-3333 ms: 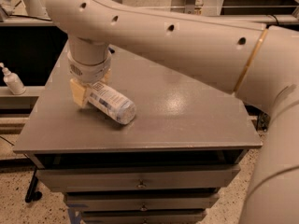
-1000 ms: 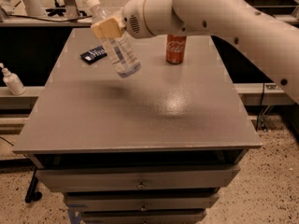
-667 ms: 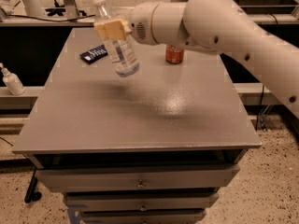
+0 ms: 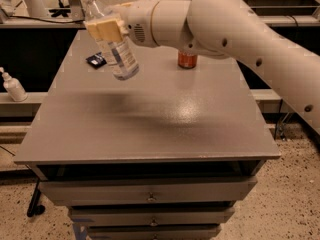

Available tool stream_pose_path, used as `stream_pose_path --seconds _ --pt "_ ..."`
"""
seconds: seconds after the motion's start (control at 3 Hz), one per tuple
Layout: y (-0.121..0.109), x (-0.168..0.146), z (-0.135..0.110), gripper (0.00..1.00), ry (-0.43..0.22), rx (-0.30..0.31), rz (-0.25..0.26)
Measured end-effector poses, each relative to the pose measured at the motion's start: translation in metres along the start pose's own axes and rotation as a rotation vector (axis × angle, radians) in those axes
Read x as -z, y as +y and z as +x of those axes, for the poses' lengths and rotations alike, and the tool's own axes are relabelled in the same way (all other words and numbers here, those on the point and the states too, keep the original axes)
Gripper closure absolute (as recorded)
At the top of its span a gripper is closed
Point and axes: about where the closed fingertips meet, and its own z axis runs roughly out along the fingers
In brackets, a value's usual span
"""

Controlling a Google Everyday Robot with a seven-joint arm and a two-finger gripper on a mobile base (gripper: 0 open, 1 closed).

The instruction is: Place blue plastic bottle upright

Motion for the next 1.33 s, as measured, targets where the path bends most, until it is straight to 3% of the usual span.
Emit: stream_pose_path --seconds 0.67,1.33 --pt "0.009 -0.008 -0.002 1.0 -0.121 0.036 0.019" --pt "0.025 -0.019 0.019 1.0 -0.193 0.085 0.035"
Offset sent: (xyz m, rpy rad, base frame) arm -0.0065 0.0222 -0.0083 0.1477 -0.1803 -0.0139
